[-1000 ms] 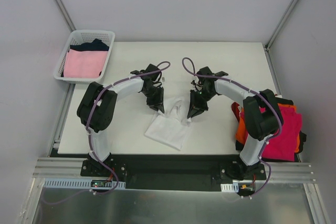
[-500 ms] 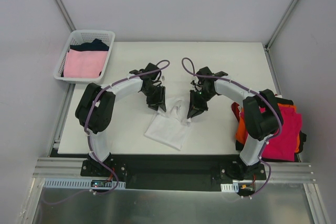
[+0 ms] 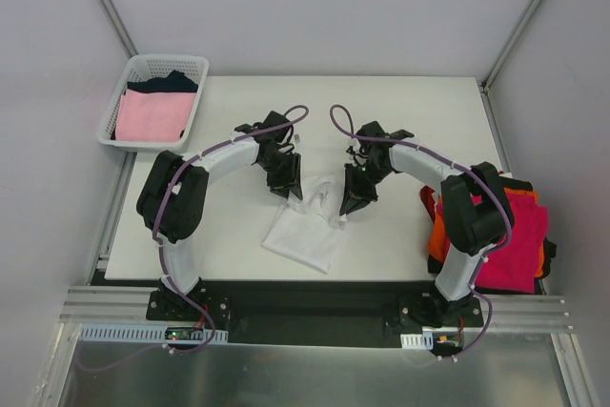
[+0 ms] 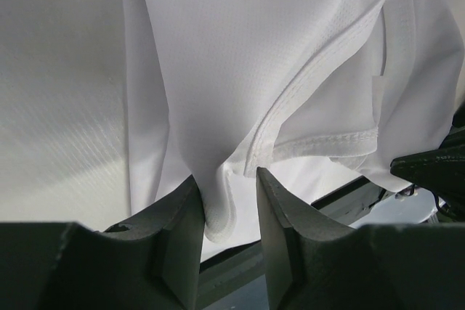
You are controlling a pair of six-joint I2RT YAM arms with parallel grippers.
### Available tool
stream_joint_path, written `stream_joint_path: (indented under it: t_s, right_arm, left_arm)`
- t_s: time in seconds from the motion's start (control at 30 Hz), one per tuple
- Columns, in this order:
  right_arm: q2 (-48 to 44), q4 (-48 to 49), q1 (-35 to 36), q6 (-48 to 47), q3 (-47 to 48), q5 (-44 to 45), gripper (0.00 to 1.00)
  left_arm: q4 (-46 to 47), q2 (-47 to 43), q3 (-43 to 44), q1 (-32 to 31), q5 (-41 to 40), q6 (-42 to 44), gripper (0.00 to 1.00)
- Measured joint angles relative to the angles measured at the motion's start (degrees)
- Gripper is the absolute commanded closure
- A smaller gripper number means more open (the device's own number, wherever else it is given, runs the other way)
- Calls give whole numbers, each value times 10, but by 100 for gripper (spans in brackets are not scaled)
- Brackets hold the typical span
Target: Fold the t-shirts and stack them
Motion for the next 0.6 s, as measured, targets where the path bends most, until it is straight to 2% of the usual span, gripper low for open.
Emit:
stream_joint_path:
  t_s: [0.6]
  right_arm:
    - [7, 0, 0, 0, 0, 0, 90]
  left_arm:
    - [-4, 4, -9, 0, 0, 1, 68]
